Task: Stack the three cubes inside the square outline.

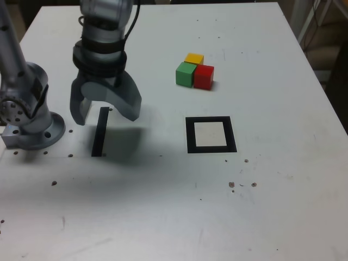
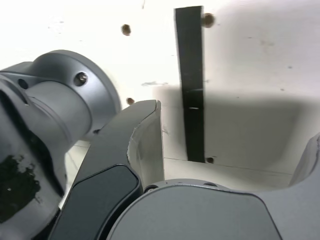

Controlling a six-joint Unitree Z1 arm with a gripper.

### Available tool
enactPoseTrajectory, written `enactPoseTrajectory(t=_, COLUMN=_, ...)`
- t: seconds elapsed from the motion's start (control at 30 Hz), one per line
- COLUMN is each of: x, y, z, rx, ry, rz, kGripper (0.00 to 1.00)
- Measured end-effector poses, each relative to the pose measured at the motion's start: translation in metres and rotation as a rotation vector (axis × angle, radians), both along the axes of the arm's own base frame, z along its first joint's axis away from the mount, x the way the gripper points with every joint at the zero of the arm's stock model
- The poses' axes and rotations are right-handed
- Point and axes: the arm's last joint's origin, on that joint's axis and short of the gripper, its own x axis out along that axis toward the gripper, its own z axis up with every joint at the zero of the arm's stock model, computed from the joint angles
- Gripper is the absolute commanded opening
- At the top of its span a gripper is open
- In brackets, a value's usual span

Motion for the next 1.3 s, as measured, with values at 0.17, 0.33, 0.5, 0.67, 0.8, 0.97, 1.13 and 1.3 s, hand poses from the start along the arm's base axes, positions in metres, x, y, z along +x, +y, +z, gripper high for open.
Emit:
enactPoseTrajectory(t=0.17, x=0.016, y=-0.001, z=0.009, rx=-0.004, ry=-0.035, rz=0.001, kGripper=1.0)
enactPoseTrajectory(t=0.33, x=0.033, y=-0.001, z=0.022, rx=-0.001, ry=-0.064, rz=-0.008, kGripper=0.99)
enactPoseTrajectory(t=0.5, x=0.048, y=-0.001, z=0.029, rx=0.011, ry=-0.075, rz=-0.029, kGripper=0.99)
enactPoseTrajectory(t=0.67, x=0.069, y=0.001, z=0.035, rx=0.045, ry=-0.078, rz=-0.047, kGripper=0.97)
enactPoseTrajectory(t=0.8, x=0.084, y=0.002, z=0.042, rx=0.059, ry=-0.088, rz=-0.043, kGripper=0.97)
enactPoseTrajectory(t=0.97, x=0.103, y=0.012, z=0.048, rx=0.074, ry=-0.099, rz=-0.014, kGripper=0.97)
enactPoseTrajectory(t=1.13, x=0.12, y=0.024, z=0.046, rx=0.087, ry=-0.076, rz=0.021, kGripper=0.97)
enactPoseTrajectory(t=1.3, x=0.134, y=0.039, z=0.046, rx=0.086, ry=-0.023, rz=0.063, kGripper=0.97)
